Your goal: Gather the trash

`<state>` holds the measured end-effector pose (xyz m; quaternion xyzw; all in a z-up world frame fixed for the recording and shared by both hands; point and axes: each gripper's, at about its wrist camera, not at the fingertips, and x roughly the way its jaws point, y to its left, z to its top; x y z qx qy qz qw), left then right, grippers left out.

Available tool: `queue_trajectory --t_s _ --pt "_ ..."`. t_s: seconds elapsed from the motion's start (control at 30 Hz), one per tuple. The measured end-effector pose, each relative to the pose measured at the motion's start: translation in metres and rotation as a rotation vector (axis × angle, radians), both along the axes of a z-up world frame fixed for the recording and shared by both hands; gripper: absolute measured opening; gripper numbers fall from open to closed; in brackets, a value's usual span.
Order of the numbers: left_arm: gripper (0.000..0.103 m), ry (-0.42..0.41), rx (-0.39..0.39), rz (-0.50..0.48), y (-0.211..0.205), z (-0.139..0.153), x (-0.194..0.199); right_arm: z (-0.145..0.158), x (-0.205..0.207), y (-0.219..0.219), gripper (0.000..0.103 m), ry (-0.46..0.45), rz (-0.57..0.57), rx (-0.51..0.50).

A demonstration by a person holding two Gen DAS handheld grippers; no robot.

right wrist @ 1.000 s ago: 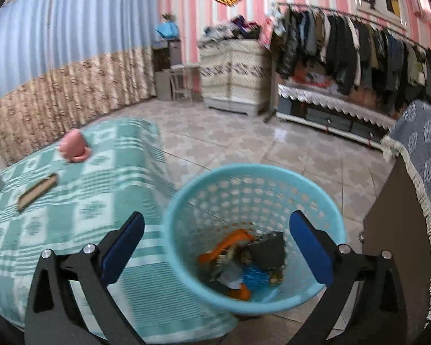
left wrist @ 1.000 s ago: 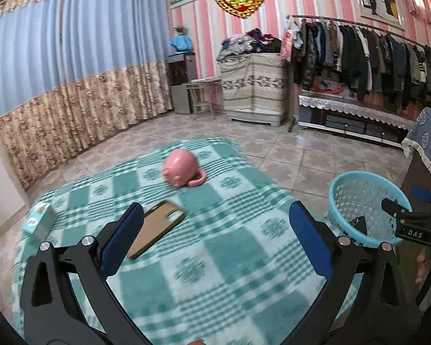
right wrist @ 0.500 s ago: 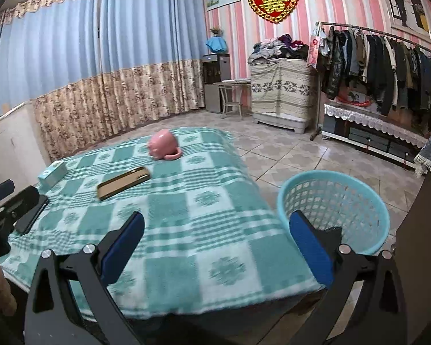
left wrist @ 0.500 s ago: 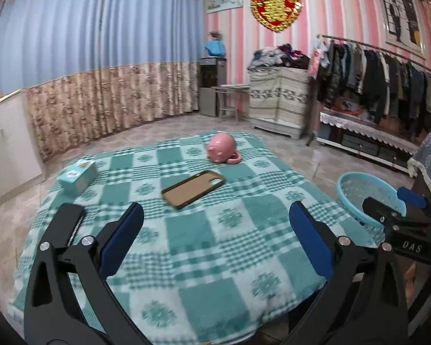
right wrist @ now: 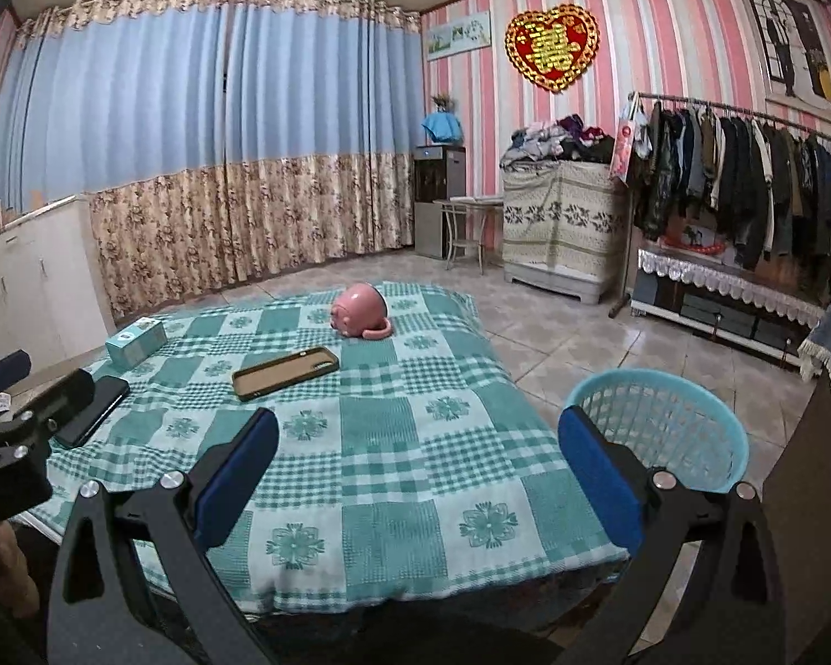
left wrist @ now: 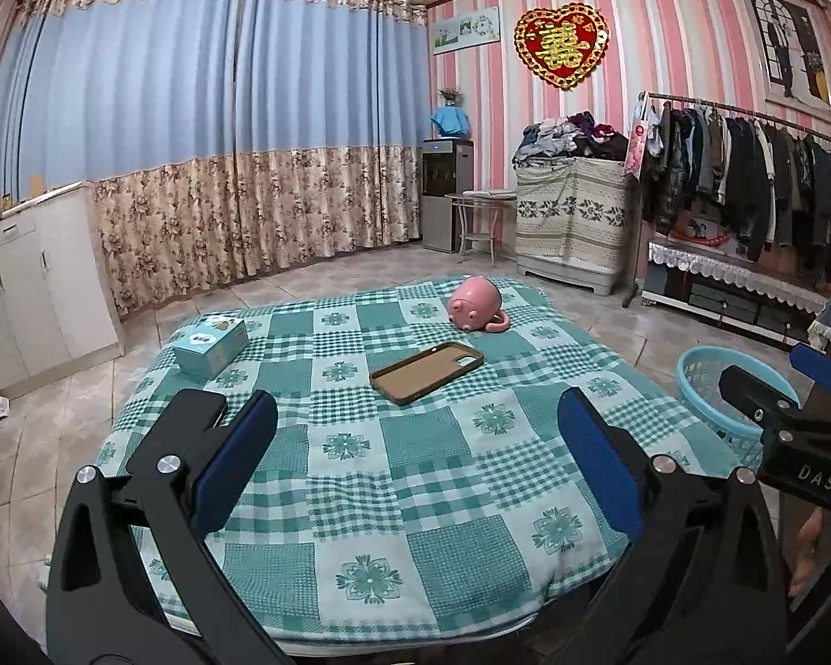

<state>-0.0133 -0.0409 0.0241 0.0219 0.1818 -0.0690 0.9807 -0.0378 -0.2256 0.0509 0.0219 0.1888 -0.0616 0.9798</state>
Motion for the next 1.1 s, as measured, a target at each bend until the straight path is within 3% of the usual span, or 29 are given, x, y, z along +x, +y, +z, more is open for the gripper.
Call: queue_trajectory --t_s 1.1 --pt "0.098 -0.038 -0.037 0.011 0.008 0.009 -0.006 0.013 -0.010 0.008 0.099 -0.057 -0.004 -0.014"
